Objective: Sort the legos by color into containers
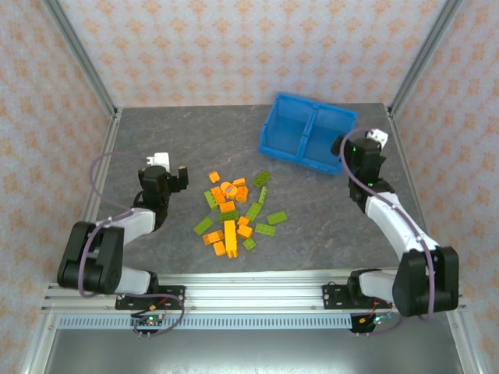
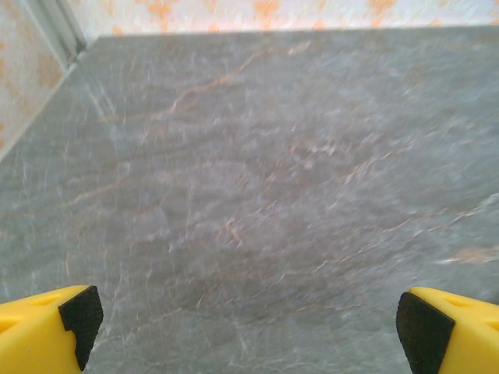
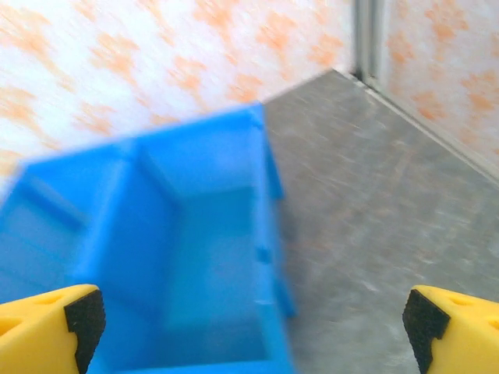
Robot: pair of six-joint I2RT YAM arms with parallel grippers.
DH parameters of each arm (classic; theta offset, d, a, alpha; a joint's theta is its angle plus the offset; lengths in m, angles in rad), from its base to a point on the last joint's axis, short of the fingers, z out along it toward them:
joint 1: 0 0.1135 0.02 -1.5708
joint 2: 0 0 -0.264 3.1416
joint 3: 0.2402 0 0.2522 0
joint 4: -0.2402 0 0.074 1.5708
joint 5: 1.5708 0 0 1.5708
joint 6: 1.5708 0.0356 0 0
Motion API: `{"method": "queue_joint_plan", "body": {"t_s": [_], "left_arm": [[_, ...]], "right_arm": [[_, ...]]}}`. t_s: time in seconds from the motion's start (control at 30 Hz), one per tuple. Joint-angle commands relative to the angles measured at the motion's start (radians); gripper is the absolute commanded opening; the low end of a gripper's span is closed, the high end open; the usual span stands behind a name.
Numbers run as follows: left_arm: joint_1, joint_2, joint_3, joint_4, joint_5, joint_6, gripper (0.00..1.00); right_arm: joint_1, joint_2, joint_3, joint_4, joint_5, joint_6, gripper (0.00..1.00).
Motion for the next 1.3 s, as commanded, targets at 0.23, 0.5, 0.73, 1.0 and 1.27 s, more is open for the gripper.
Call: {"method": "queue_joint_plan", "body": {"t_s": [0.23, 0.5, 0.73, 1.0, 1.27], "left_arm": [[-0.171, -0.283, 0.272, -0.563, 0.296, -0.037, 1.00], [-0.307, -0.242, 0.641, -1.188, 0.566, 0.300, 1.00], [-0.325, -0.263, 0.617, -1.353, 0.647, 0.555, 1.00], [-0.326, -0.274, 0.522, -1.214, 0.579, 0.569, 1.00], [-0.326, -0.284, 0.462, -1.190, 0.583, 0.584, 1.00]], "right_arm": [[0.204, 0.125, 0.171, -0.612, -0.327, 0.195, 0.99], [0.377, 0.213, 0.209, -0.751, -0.306, 0.130, 0.99], [0.485, 0.341, 0.179, -0.684, -0.357, 0.181, 0.99], [0.553, 0.452, 0.227, -0.755, -0.224, 0.529, 0.99], [0.591, 0.559, 0.260, -0.763, -0.262, 0.692, 0.99]]}}
